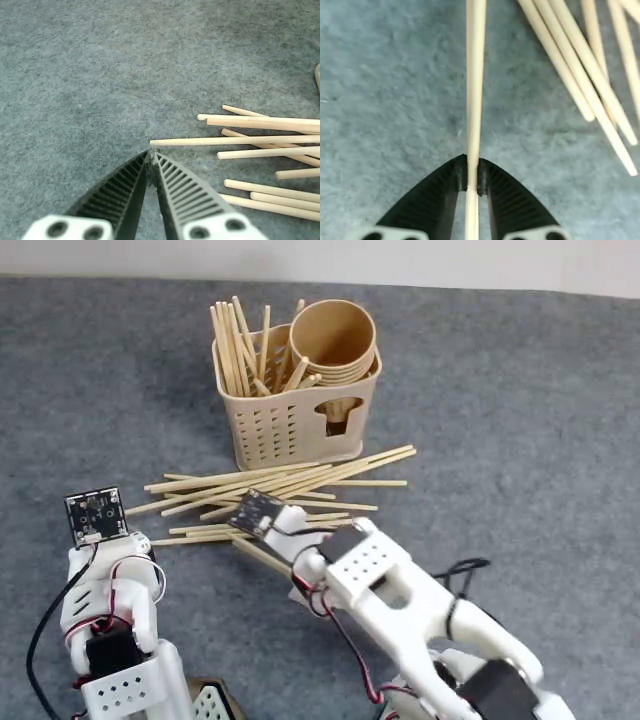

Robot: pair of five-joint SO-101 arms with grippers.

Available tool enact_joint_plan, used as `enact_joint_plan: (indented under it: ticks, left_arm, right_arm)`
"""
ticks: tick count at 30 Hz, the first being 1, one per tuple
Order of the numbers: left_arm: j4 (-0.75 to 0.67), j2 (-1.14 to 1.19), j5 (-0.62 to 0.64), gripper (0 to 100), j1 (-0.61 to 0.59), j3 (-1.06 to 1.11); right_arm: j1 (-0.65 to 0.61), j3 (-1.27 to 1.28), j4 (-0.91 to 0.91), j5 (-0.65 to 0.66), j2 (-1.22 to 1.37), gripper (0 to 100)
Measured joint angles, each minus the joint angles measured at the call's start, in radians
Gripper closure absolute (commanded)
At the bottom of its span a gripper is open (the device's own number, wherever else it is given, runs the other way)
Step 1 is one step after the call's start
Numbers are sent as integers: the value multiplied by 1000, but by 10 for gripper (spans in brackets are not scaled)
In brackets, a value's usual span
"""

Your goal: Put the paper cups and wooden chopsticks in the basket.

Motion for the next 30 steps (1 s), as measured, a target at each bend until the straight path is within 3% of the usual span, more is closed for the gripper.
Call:
enact_joint_plan:
  ticks: [17, 30]
  left_arm:
    - [0, 0, 0, 992, 0, 0]
    - [0, 0, 0, 992, 0, 0]
  right_arm:
    - [8, 54, -60, -252, -445, 992]
    - [8, 54, -281, -408, -614, 992]
